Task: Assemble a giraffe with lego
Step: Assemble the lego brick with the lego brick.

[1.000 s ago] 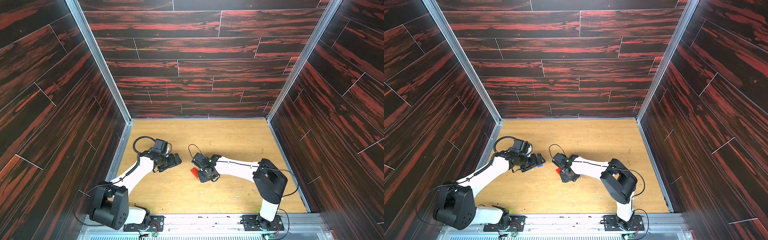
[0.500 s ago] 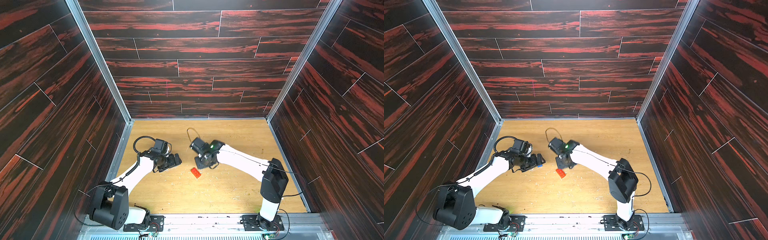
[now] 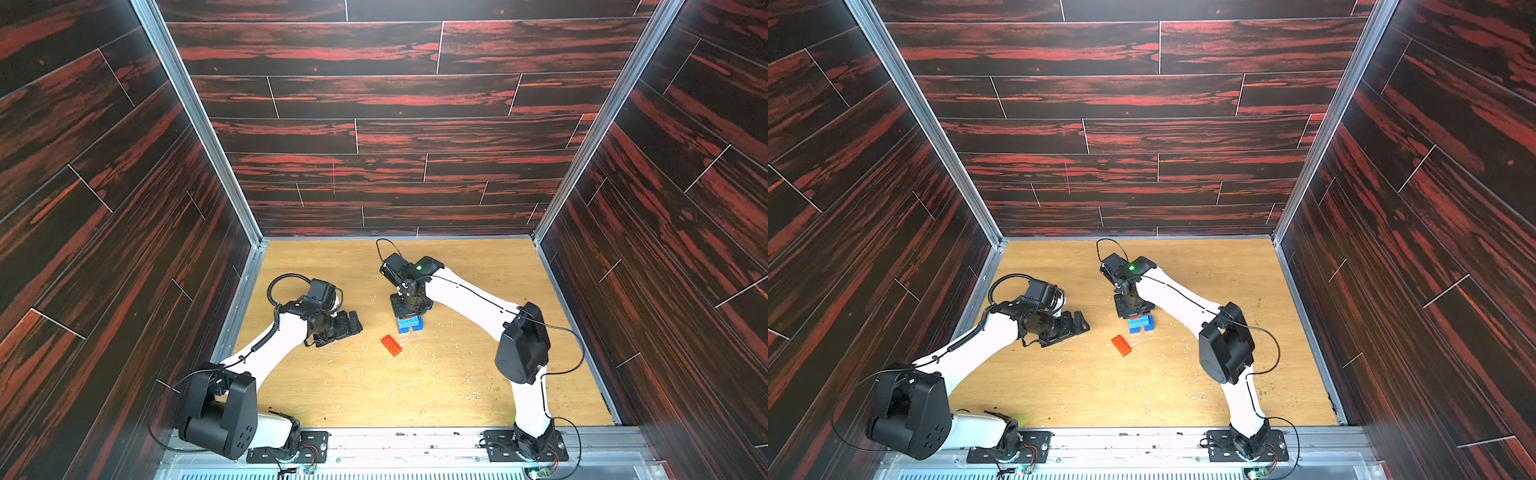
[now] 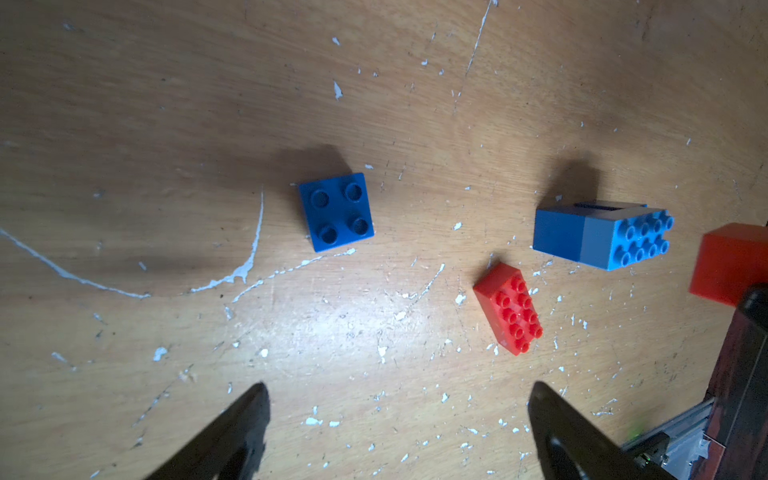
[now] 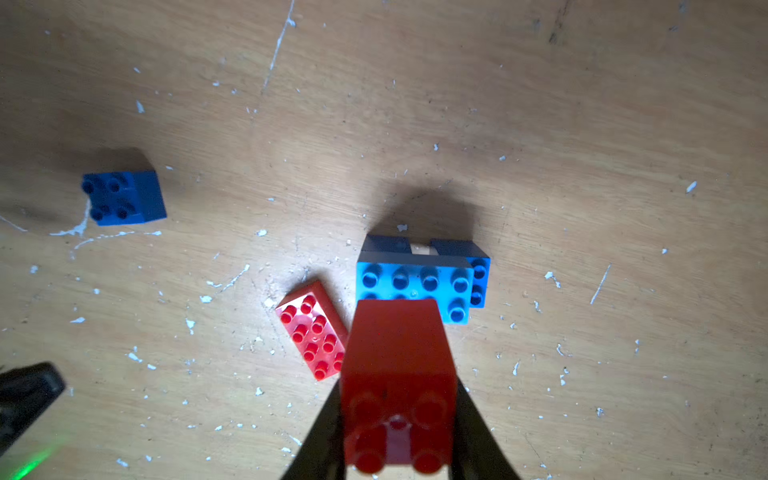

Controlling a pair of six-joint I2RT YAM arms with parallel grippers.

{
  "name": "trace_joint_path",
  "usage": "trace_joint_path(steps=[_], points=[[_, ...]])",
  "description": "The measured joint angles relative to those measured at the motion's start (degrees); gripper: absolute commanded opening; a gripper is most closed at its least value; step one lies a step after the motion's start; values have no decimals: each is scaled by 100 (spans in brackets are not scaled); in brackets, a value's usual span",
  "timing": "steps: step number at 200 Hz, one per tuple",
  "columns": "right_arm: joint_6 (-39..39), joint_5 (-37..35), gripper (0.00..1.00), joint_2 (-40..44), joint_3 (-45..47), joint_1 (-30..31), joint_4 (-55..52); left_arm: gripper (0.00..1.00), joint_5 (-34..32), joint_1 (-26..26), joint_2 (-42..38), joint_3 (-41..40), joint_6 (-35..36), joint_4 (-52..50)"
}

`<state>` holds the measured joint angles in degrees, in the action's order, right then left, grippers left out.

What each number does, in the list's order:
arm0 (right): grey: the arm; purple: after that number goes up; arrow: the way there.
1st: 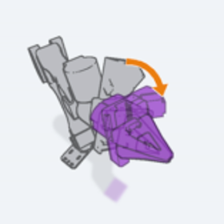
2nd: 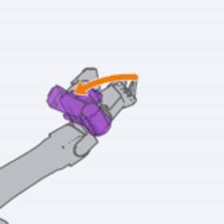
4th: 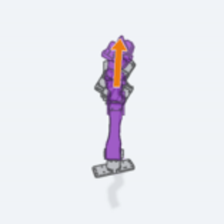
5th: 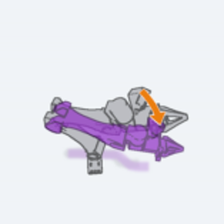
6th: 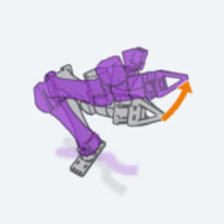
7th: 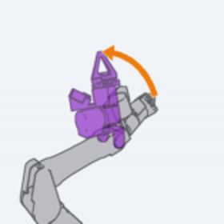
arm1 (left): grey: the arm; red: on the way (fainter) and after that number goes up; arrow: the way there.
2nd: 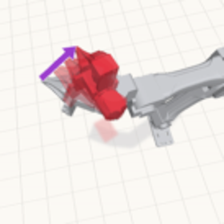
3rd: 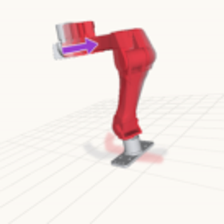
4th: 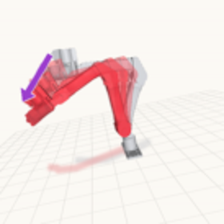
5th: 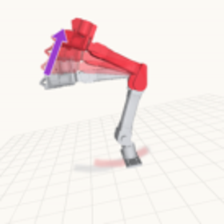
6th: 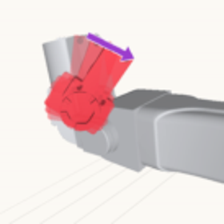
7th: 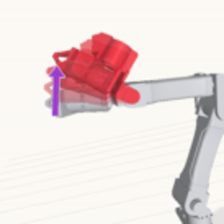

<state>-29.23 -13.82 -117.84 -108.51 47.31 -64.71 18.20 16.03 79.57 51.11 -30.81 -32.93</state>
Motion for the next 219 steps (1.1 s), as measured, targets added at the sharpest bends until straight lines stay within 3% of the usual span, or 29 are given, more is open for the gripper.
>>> trace_joint_path(steps=[219], points=[[-28, 129, 12, -496, -256, -17, -103, 97, 247, 0, 0, 0, -2, -4]])
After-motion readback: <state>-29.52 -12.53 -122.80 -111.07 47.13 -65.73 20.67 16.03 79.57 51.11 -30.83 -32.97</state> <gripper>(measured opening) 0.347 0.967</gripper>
